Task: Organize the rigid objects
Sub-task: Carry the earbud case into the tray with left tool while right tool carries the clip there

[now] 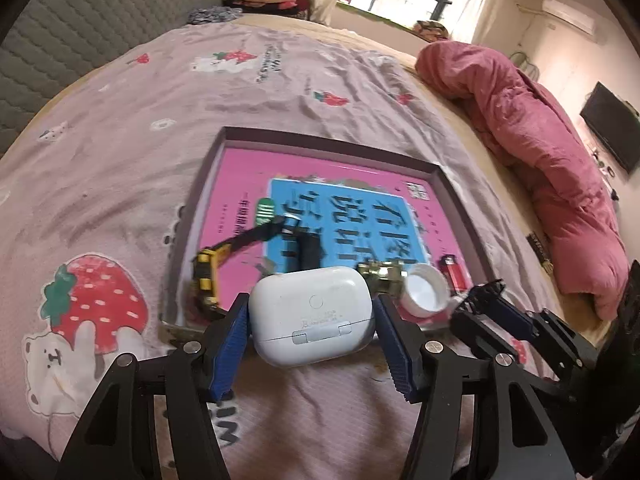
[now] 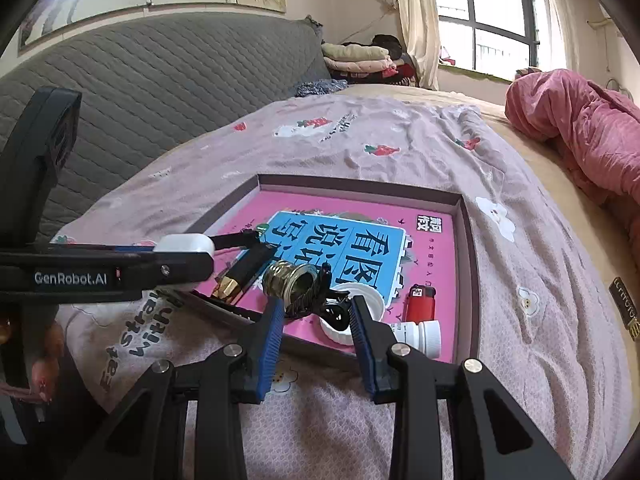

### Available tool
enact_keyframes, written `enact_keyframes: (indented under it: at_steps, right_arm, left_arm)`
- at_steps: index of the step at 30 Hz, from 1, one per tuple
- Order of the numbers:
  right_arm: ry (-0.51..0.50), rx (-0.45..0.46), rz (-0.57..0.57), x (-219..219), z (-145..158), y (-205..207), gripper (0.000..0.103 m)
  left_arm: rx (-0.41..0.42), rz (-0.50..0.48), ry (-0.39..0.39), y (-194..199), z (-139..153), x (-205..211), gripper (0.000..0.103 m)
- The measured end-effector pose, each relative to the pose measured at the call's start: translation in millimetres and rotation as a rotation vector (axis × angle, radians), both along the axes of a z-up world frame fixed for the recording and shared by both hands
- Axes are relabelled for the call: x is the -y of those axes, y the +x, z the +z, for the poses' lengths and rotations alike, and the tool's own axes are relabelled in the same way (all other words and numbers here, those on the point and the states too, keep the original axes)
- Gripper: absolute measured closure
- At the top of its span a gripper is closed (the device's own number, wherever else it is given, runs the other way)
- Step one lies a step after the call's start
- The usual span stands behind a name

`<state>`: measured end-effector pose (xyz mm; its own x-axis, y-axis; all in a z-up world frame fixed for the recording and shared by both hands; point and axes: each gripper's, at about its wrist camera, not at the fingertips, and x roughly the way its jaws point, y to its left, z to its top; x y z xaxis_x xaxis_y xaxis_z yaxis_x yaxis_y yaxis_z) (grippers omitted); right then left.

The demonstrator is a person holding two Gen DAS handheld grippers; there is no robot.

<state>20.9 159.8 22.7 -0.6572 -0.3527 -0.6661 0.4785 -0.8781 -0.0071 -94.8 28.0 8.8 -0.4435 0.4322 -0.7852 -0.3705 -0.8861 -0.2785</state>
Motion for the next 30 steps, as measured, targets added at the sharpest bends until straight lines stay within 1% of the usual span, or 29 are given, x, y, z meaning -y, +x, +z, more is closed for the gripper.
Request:
enact_keyframes:
  at_steps: [8,11,17,30]
  right_arm:
    - [0.029,0.026,-0.037,3,-8,-11,0.069]
    - [0.049,0.031,-0.028,6,-12,-11,0.069]
    - [0.078,0.061,-0.019,15,-23,-17,0.069]
    - [0.091,0.091,-0.012,21,-26,-25,0.068]
  left_arm:
    - [-0.023,0.038,-0.011,-8,-7,7,0.040]
    - [-0.027,0.046,-0.019,-10,-10,7,0.040]
    - [-0.027,0.037,-0.038,-12,-16,2,0.040]
    - [0.004,0.021,-0.052,-19,-25,-5,0.040]
